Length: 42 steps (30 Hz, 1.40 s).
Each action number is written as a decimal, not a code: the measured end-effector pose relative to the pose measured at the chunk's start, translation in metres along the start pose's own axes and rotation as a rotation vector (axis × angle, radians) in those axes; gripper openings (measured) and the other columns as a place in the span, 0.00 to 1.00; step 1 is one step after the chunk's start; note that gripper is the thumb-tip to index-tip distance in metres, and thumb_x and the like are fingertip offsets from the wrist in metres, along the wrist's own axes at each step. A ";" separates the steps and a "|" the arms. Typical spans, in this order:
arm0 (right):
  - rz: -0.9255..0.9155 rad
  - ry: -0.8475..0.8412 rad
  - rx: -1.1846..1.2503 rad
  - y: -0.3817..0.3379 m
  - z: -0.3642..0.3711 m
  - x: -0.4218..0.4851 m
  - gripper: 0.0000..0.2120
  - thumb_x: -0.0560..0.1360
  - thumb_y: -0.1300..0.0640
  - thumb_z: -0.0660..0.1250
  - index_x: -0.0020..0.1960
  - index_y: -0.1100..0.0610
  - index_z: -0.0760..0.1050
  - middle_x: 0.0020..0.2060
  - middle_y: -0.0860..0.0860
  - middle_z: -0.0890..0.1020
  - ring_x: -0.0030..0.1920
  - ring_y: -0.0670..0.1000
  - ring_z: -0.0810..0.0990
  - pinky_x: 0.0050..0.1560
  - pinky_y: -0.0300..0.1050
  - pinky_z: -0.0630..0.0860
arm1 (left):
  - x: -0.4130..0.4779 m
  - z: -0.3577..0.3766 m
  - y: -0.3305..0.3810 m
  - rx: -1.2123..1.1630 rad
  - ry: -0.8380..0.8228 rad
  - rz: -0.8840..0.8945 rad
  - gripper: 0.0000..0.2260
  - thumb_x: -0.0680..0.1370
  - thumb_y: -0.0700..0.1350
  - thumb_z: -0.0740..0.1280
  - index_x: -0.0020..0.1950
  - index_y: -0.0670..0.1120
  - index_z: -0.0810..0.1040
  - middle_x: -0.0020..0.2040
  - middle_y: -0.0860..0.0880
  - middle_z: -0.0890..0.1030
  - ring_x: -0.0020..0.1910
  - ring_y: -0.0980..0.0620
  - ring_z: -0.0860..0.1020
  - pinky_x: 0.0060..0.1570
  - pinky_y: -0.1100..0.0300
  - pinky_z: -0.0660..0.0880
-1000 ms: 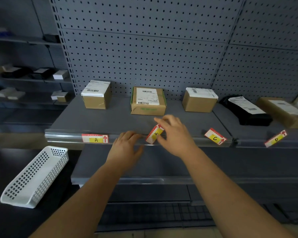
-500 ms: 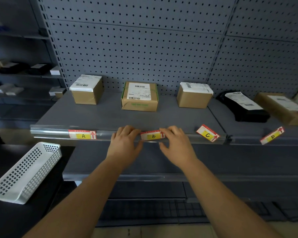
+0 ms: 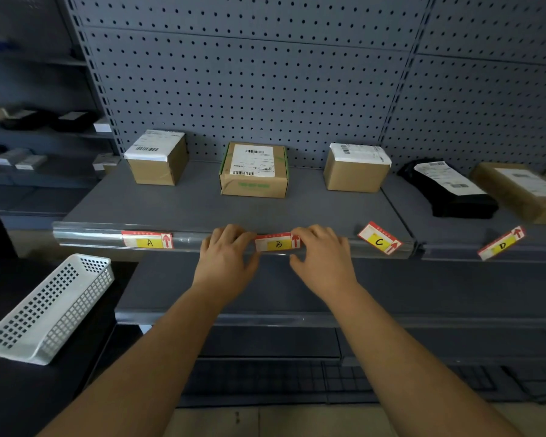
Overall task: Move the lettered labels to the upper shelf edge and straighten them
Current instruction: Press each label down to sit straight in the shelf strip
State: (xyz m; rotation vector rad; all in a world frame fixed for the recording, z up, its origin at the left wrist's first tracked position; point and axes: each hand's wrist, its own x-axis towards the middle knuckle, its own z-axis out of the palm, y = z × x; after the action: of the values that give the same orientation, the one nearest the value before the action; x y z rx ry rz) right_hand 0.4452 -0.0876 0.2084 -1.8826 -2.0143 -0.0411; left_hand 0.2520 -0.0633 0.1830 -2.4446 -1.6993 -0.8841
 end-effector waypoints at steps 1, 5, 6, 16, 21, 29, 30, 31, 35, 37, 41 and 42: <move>0.001 -0.004 -0.014 -0.001 -0.001 0.001 0.18 0.75 0.50 0.66 0.64 0.46 0.71 0.59 0.46 0.76 0.61 0.50 0.71 0.61 0.51 0.64 | 0.000 -0.001 0.000 0.002 -0.001 0.000 0.16 0.75 0.52 0.67 0.61 0.49 0.76 0.55 0.48 0.75 0.55 0.47 0.72 0.58 0.48 0.67; 0.002 -0.010 -0.031 0.000 -0.003 0.001 0.17 0.76 0.49 0.65 0.64 0.45 0.71 0.58 0.46 0.76 0.61 0.49 0.72 0.61 0.50 0.64 | 0.002 -0.002 0.003 -0.004 -0.011 -0.001 0.16 0.75 0.52 0.67 0.61 0.50 0.75 0.55 0.48 0.75 0.56 0.46 0.71 0.59 0.48 0.67; 0.000 -0.006 -0.033 0.001 -0.002 0.000 0.17 0.76 0.49 0.65 0.65 0.46 0.71 0.59 0.45 0.76 0.61 0.49 0.72 0.62 0.50 0.64 | 0.002 -0.002 0.004 -0.004 -0.012 0.001 0.16 0.75 0.52 0.66 0.61 0.50 0.75 0.55 0.48 0.74 0.56 0.46 0.71 0.59 0.47 0.67; -0.037 0.029 -0.035 0.001 0.003 -0.003 0.19 0.74 0.48 0.67 0.64 0.47 0.72 0.56 0.47 0.73 0.59 0.50 0.71 0.61 0.50 0.66 | 0.002 0.002 0.011 0.001 0.013 -0.005 0.15 0.74 0.50 0.68 0.60 0.48 0.77 0.52 0.47 0.74 0.53 0.45 0.72 0.56 0.47 0.67; -0.060 0.025 -0.034 0.001 0.005 -0.002 0.20 0.73 0.47 0.68 0.64 0.46 0.72 0.55 0.48 0.71 0.58 0.51 0.69 0.61 0.50 0.66 | 0.003 0.004 0.014 0.003 0.030 -0.001 0.14 0.74 0.49 0.68 0.58 0.49 0.77 0.52 0.47 0.74 0.52 0.44 0.71 0.55 0.47 0.67; -0.001 0.028 0.065 0.008 0.012 -0.003 0.21 0.70 0.48 0.71 0.63 0.45 0.73 0.54 0.47 0.69 0.57 0.51 0.67 0.57 0.48 0.64 | 0.002 0.010 0.017 0.029 0.051 -0.013 0.11 0.74 0.50 0.67 0.56 0.51 0.78 0.52 0.47 0.73 0.51 0.44 0.70 0.55 0.46 0.67; 0.000 0.019 0.069 0.007 0.011 -0.003 0.22 0.70 0.47 0.71 0.63 0.45 0.73 0.54 0.47 0.69 0.57 0.51 0.67 0.57 0.48 0.64 | 0.002 0.010 0.017 0.031 0.051 -0.008 0.12 0.74 0.50 0.67 0.56 0.51 0.77 0.52 0.47 0.73 0.52 0.44 0.70 0.55 0.46 0.67; -0.003 0.010 0.067 0.006 0.009 -0.002 0.22 0.71 0.47 0.70 0.63 0.45 0.72 0.54 0.47 0.68 0.57 0.51 0.67 0.58 0.48 0.64 | 0.002 0.010 0.017 0.033 0.052 -0.005 0.12 0.74 0.50 0.67 0.57 0.51 0.77 0.52 0.47 0.73 0.52 0.44 0.71 0.55 0.46 0.67; -0.044 0.014 0.018 0.005 0.008 -0.005 0.24 0.71 0.45 0.70 0.65 0.47 0.71 0.56 0.48 0.68 0.58 0.51 0.66 0.60 0.49 0.64 | 0.001 0.011 0.017 0.050 0.065 0.037 0.14 0.74 0.51 0.68 0.59 0.50 0.77 0.54 0.46 0.74 0.53 0.44 0.71 0.56 0.45 0.68; -0.053 0.015 0.005 0.006 0.008 -0.005 0.24 0.71 0.45 0.70 0.66 0.47 0.71 0.56 0.49 0.67 0.59 0.51 0.66 0.61 0.49 0.63 | 0.001 0.013 0.016 0.073 0.057 0.067 0.15 0.74 0.51 0.68 0.60 0.50 0.77 0.55 0.46 0.74 0.54 0.44 0.71 0.57 0.45 0.67; -0.040 -0.008 0.030 0.007 0.007 -0.003 0.24 0.71 0.46 0.71 0.66 0.47 0.71 0.57 0.49 0.67 0.59 0.51 0.65 0.60 0.48 0.62 | 0.002 0.015 0.012 0.090 0.058 0.081 0.16 0.74 0.50 0.68 0.61 0.50 0.77 0.54 0.47 0.75 0.54 0.44 0.71 0.58 0.45 0.66; -0.034 -0.012 0.035 0.007 0.008 -0.003 0.24 0.71 0.47 0.71 0.66 0.47 0.71 0.57 0.48 0.67 0.60 0.51 0.65 0.60 0.47 0.62 | 0.003 0.015 0.011 0.091 0.059 0.084 0.16 0.74 0.50 0.68 0.60 0.50 0.77 0.54 0.47 0.75 0.55 0.44 0.72 0.58 0.45 0.66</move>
State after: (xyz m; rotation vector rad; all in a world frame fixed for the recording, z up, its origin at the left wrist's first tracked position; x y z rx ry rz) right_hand 0.4499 -0.0878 0.1989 -1.8315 -2.0417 -0.0041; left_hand 0.2689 -0.0603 0.1745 -2.3875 -1.5686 -0.8414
